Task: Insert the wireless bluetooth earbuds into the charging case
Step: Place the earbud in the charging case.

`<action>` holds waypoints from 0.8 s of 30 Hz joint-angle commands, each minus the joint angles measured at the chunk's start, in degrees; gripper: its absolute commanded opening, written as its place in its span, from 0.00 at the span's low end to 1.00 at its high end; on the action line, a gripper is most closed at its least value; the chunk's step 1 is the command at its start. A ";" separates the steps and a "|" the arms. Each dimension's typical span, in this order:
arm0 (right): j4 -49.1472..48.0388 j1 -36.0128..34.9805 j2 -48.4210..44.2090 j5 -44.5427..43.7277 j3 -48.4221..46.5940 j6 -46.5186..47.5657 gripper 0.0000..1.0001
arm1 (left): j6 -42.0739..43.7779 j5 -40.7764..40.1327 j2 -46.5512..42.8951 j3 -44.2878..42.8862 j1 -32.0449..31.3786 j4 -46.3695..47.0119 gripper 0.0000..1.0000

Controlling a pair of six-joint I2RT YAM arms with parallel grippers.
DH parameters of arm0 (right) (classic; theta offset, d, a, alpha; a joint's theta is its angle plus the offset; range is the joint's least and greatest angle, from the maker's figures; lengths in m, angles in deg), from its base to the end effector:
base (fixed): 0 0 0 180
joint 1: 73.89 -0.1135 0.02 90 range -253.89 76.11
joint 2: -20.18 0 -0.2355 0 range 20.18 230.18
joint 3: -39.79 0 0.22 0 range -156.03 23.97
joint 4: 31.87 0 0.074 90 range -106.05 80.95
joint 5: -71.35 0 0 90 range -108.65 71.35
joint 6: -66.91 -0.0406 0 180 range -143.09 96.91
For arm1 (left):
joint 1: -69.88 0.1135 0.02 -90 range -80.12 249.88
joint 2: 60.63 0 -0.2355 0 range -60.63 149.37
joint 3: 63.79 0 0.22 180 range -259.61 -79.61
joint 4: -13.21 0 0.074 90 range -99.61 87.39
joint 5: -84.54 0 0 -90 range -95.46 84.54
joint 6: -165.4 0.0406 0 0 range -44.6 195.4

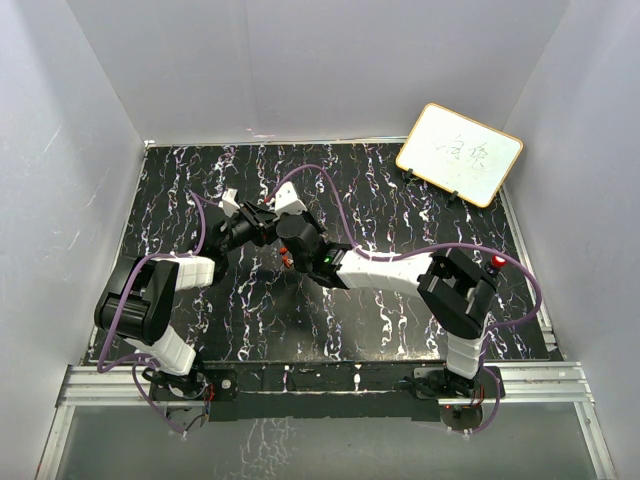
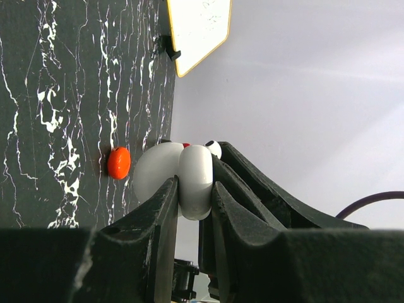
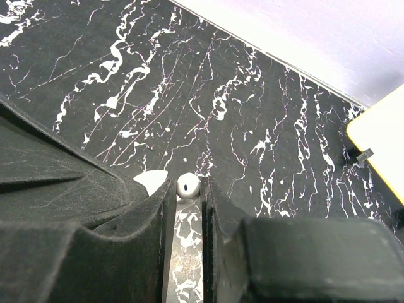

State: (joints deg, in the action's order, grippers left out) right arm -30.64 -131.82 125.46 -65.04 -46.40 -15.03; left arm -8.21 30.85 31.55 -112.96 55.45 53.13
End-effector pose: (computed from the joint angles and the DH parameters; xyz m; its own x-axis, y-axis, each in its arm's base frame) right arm 0.2297 0.3112 0.2333 -0.1512 -0.4234 -0.8933 -0.2476 0.8910 -0.3804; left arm 0.2810 -0.0971 0.1930 -0.7745 -0.6276 -0.0794 0.0342 0.0838 -0.9959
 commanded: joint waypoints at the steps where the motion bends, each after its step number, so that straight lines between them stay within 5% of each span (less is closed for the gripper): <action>1: -1.40 -0.78 0.22 0.42 -3.27 -1.59 0.19 | -0.77 -0.37 -0.60 -2.30 -0.31 2.59 0.00; 24: 0.07 -0.78 0.74 -0.98 -3.89 -1.69 0.20 | -1.12 -0.56 -0.90 -2.28 -0.31 2.89 0.00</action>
State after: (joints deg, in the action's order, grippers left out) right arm -29.74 -131.93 125.59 -65.28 -47.52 -15.93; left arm -8.69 30.46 31.71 -112.98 55.45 53.92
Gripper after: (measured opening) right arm 0.202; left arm 0.231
